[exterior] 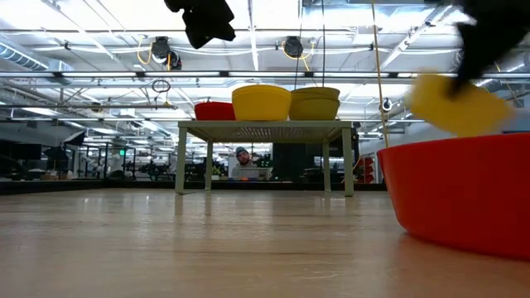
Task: Pick & Place Mini bowls
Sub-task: Stack the yellow bowl on the yellow bowl on the shelf
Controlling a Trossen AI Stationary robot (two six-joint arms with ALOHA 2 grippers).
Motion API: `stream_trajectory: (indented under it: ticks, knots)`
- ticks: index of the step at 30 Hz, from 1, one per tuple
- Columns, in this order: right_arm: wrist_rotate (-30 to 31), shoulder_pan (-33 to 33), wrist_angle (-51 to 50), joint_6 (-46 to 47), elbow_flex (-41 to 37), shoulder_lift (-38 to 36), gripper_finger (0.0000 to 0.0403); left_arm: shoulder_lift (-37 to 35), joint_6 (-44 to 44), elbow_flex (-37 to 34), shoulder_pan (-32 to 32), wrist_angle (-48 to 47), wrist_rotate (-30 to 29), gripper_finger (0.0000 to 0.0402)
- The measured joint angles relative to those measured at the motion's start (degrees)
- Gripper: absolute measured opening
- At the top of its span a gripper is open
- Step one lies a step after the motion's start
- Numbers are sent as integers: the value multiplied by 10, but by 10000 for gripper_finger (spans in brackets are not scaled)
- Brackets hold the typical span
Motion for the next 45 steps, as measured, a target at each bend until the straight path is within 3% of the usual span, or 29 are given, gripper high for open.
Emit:
stream_trajectory:
  ticks: [3,5,8,14,19,26,32,45]
  knots:
    - [174,-14,36,-74,0,-41,1,0,-2,0,0,0,0,159]
    - [260,-33,80,-157,0,-68,0,0,-4,0,0,0,0,159]
    - [303,-79,185,-323,0,-101,0,0,-22,0,0,1,3,159]
    - [152,-213,458,-693,0,-127,0,0,-44,0,0,4,7,159]
    - [71,-308,586,-864,1,-133,0,0,-47,0,-2,4,52,159]
    - [-145,-429,621,-895,1,-118,0,-9,-56,0,-40,30,48,159]
    - [-160,-472,662,-934,0,-78,0,-25,-90,0,-77,44,32,159]
    - [-208,-475,676,-985,0,-43,0,-49,-88,0,-144,57,-75,159]
